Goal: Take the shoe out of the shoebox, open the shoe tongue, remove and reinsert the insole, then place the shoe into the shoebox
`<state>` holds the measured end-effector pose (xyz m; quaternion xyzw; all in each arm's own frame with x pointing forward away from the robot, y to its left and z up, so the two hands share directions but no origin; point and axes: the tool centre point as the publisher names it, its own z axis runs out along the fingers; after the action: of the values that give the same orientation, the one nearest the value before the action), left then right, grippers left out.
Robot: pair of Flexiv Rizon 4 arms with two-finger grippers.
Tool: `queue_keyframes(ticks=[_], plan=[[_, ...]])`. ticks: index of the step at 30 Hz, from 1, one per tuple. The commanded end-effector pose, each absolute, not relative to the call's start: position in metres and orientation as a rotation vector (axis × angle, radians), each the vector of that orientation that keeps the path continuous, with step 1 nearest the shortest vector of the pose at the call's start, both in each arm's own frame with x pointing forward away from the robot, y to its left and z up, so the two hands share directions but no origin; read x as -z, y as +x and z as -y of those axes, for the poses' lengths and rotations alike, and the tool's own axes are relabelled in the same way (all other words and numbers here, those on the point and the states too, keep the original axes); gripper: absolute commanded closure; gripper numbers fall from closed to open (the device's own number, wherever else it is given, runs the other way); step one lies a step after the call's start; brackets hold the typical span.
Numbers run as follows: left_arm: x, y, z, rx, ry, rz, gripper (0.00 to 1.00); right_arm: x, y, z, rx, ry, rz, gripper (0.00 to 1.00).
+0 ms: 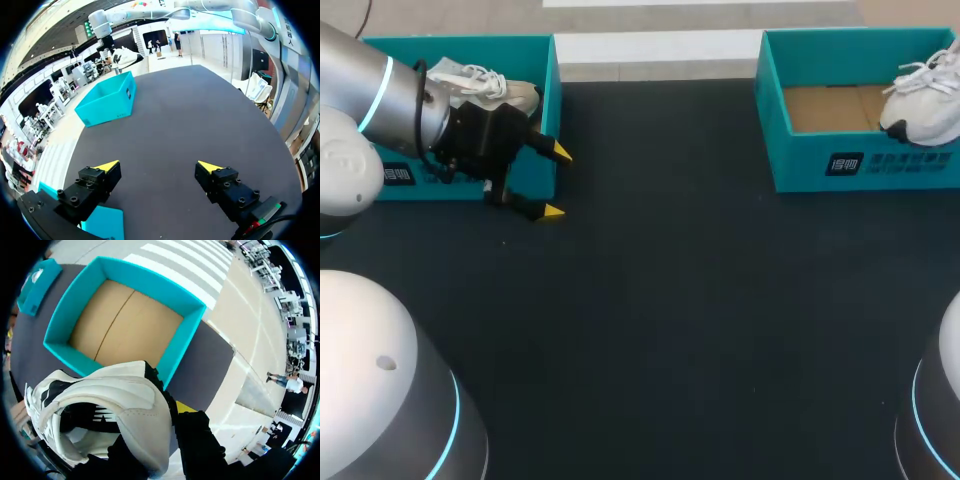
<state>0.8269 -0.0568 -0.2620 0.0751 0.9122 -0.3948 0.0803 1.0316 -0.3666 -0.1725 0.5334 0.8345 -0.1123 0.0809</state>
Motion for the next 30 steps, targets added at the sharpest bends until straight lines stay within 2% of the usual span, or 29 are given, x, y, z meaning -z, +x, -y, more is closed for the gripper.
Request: queue_keyframes(ticks=[1, 15, 30], plan=[[0.262, 0.827, 0.057, 1.177, 0.225, -2.729, 0.00, 0.171, 1.036, 0.367, 0.253, 2.263, -1.988, 1.00], [0.262, 0.827, 0.057, 1.177, 0.225, -2.729, 0.00, 0.171, 1.036, 0.367, 0.253, 2.263, -1.988, 1.00], [0.262, 0.827, 0.057, 1.177, 0.225, -2.729, 0.00, 0.195, 1.040, 0.362, 0.232, 2.234, -1.862, 1.00]])
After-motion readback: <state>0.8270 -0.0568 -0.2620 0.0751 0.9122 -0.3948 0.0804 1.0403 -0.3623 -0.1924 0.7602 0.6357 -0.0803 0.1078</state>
